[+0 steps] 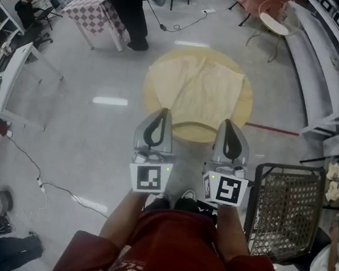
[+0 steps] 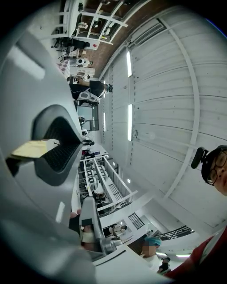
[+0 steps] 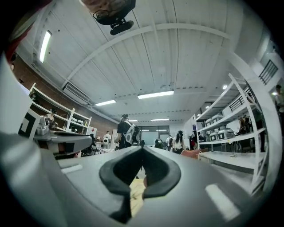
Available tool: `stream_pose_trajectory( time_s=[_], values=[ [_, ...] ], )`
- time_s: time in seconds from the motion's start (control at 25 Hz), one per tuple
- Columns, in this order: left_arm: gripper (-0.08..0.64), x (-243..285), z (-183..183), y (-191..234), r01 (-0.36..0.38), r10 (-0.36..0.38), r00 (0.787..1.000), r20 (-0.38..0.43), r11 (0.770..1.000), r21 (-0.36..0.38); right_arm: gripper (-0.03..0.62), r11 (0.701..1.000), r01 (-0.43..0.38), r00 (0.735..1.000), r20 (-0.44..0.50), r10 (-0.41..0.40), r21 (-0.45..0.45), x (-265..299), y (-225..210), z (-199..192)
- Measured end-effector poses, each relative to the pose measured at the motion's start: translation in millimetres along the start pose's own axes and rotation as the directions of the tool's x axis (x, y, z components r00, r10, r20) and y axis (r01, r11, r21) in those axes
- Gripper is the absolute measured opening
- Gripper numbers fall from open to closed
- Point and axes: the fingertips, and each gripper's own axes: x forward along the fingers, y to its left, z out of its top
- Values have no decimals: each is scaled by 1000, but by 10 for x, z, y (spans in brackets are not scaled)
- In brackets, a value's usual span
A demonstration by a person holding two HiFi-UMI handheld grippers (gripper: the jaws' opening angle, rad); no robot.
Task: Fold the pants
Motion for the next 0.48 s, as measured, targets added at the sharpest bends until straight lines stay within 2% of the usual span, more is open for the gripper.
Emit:
stream_pose_trajectory(
  time_s=[0.48],
  values=[
    [6, 103, -62, -243, -68, 69, 997, -24, 997, 35, -2, 995, -66, 998, 6, 65, 71, 118, -204, -156]
  ],
)
